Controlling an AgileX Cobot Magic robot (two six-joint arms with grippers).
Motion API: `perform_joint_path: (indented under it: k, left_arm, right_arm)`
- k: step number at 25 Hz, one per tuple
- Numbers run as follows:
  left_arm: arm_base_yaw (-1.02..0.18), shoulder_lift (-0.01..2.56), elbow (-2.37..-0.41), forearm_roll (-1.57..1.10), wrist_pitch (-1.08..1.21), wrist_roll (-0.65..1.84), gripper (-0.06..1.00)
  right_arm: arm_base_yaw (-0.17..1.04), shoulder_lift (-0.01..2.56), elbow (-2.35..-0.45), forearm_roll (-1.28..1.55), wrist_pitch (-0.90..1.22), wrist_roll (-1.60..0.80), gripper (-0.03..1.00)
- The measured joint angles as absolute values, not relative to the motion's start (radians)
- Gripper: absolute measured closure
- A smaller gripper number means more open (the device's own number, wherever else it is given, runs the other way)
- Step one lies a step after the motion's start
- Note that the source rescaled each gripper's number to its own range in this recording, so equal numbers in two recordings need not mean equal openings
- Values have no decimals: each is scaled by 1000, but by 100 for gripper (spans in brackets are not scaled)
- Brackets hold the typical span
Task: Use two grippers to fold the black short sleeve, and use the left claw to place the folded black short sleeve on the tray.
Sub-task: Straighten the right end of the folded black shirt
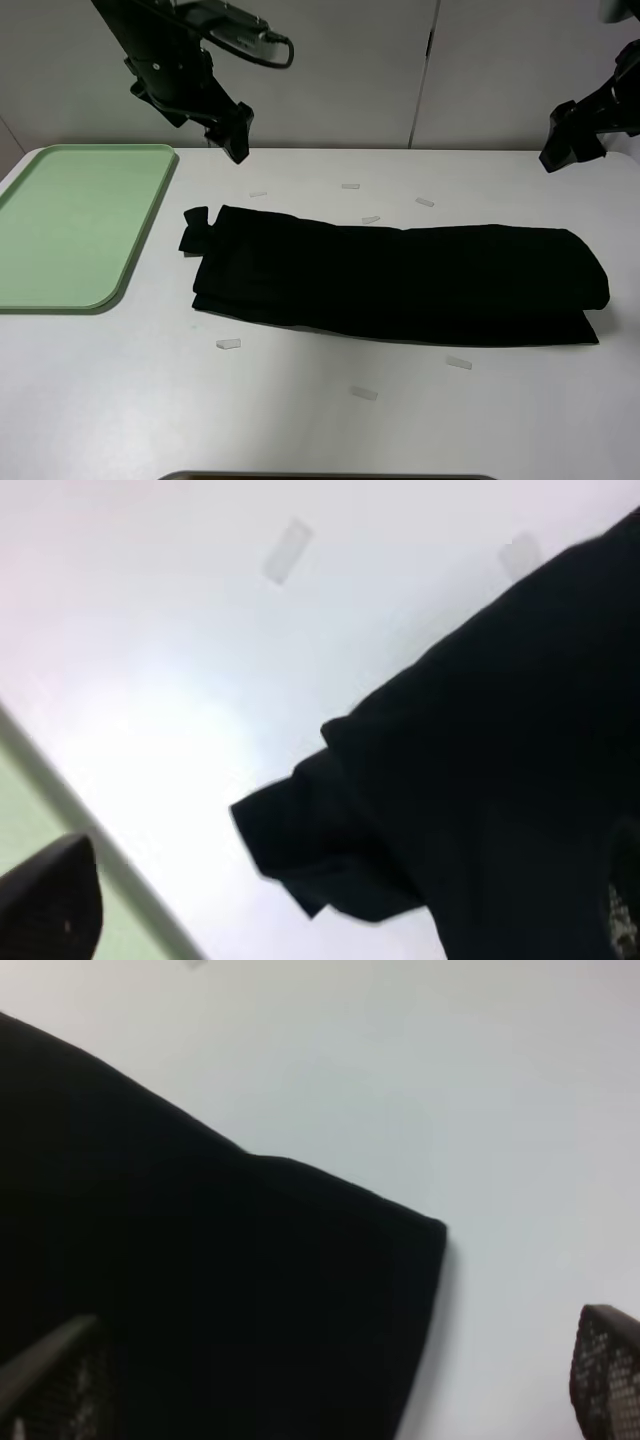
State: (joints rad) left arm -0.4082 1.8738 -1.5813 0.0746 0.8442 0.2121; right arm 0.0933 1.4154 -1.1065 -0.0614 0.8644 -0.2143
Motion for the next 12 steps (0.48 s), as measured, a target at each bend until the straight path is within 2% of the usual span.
perform_joint_path:
  k: [12]
  left_arm:
    - [-406, 1628, -1582, 79, 1000, 130, -6]
  right_arm:
    - [93, 1291, -1107, 10, 949, -160, -3]
